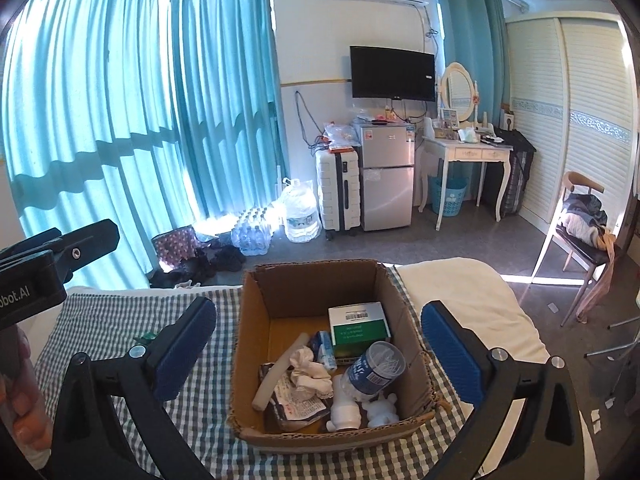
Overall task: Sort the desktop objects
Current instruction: 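Move both open tools back over the tape roll and black headband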
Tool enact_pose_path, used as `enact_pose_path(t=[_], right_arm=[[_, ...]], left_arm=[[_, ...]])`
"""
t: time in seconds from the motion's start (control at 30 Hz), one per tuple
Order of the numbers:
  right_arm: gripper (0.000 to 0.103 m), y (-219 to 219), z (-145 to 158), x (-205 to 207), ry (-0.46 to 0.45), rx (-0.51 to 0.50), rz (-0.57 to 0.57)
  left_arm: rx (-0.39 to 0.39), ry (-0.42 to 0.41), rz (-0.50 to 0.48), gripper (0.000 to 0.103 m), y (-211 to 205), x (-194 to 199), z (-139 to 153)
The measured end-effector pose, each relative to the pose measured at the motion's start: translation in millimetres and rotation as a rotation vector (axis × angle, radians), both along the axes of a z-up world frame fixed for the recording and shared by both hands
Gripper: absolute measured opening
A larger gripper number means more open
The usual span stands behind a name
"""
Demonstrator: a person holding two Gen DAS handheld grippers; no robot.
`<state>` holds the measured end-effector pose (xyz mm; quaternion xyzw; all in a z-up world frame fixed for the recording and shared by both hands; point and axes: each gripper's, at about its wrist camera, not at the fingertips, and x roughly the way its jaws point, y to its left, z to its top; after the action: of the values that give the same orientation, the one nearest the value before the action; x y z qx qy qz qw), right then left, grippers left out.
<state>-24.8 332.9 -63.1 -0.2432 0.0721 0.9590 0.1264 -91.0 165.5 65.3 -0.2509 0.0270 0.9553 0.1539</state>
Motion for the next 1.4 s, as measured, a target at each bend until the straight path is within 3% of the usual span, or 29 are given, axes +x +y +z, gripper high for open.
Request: enact_pose_path(t=[0.47, 0.87, 1.4], right_arm=[[0.103, -65.3, 4.8, -13.5, -0.007, 0.033, 0.101], [0.103, -116.1, 1.0, -38.8, -0.012, 0.033, 0.187], [0.103, -162.1, -28.3, -88.4, -0.071, 0.05, 0.272]], left_arm=[[-0.021, 0.019, 0.15, 0.103, -75.5, -2.8, 4.6], [-0.042, 0.015, 0.216, 0.103, -134.5, -7.2, -5.7], [-0.085, -0.047, 0.281, 0.103, -175.8, -34.1, -44.3]])
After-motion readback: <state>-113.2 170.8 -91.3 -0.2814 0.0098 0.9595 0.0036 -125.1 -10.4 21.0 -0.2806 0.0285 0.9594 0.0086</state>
